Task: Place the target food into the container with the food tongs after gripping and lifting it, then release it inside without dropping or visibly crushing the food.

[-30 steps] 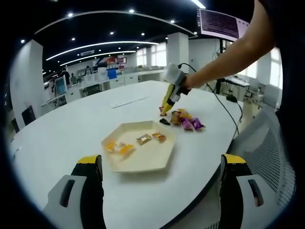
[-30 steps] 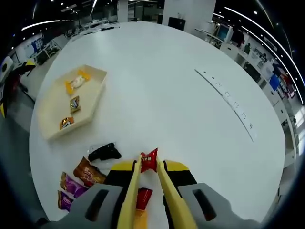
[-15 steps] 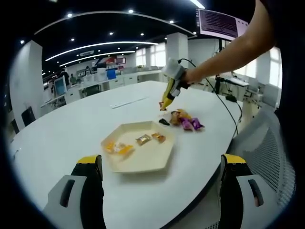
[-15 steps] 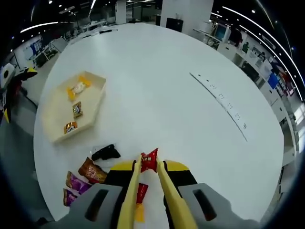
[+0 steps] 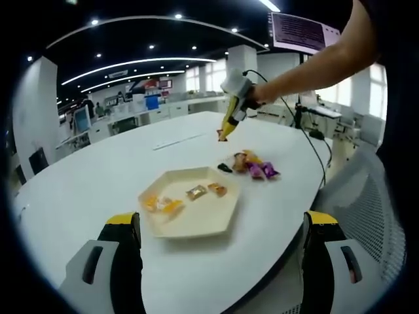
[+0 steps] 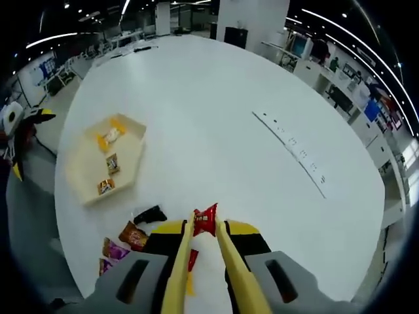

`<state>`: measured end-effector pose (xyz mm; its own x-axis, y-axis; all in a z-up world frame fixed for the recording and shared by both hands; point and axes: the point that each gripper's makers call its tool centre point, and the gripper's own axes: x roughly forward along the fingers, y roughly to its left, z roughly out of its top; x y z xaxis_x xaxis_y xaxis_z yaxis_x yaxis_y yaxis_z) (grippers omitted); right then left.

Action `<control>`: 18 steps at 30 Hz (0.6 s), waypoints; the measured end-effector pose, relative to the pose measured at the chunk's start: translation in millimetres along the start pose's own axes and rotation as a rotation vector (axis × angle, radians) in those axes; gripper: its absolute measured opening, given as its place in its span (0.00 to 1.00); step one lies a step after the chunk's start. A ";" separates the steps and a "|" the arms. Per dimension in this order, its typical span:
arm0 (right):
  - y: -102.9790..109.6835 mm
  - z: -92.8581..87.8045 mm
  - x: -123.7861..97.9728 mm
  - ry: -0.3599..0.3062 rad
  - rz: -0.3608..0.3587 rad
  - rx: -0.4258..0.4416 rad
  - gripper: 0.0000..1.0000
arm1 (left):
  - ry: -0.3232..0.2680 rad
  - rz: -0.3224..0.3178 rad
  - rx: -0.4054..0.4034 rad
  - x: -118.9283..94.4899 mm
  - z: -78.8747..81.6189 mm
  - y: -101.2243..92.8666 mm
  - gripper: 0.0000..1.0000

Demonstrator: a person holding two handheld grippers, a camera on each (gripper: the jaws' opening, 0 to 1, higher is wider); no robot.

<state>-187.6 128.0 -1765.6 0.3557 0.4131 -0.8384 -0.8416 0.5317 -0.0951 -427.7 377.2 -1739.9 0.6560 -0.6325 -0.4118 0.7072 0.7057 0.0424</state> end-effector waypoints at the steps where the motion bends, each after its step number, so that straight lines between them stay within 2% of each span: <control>1: -1.7 1.8 -2.9 0.005 -0.003 -0.006 0.21 | 0.000 0.000 0.000 0.0 -0.1 0.0 0.99; 8: -15.4 18.3 -26.0 -0.016 -0.004 0.010 0.21 | -0.002 -0.007 0.008 -0.3 0.8 -1.5 0.99; 14: -16.4 25.4 -42.7 0.004 0.016 -0.010 0.21 | -0.005 -0.004 0.017 -0.3 0.8 -1.0 0.99; 18: -16.8 31.5 -49.6 -0.003 0.003 -0.006 0.21 | -0.008 -0.005 0.017 -0.6 1.4 -1.3 0.99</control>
<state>-178.3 121.9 -1705.6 0.3542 0.4172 -0.8369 -0.8450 0.5262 -0.0953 -428.7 376.1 -1738.4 0.6542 -0.6387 -0.4051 0.7150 0.6969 0.0557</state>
